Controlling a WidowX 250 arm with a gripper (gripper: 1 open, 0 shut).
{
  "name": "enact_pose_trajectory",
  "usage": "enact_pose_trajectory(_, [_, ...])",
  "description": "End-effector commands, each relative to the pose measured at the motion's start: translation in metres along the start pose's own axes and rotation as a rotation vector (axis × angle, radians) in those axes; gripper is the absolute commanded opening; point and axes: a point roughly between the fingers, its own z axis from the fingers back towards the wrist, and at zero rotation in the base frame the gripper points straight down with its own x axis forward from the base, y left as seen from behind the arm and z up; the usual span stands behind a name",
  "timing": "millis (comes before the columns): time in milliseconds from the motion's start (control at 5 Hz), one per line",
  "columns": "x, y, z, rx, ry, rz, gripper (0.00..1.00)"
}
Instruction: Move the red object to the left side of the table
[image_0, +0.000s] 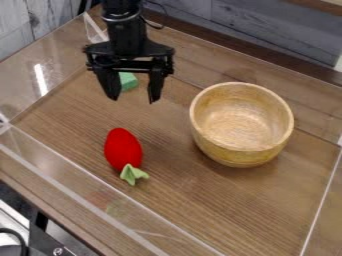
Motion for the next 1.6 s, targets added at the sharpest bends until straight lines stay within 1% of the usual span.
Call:
enact_pose_trajectory(0, [0.01, 0.003, 0.014, -0.007, -0.05, 0.01, 1.0])
enact_pose_trajectory(200, [0.006, 0.01, 0.024, -0.001, -0.046, 0.024, 1.0])
enact_pose_trajectory(400, [0.002, 0.015, 0.033, -0.006, -0.042, 0.032, 1.0])
enact_pose_trajectory(800, [-0.022, 0.013, 0.03, 0.02, -0.026, 0.126, 1.0])
enact_pose_trajectory(1200, [-0.032, 0.018, 0.005, 0.031, -0.016, 0.096, 1.0])
enact_pose_trajectory(1400, [-0.038, 0.019, -0.012, 0.041, -0.011, 0.103, 1.0])
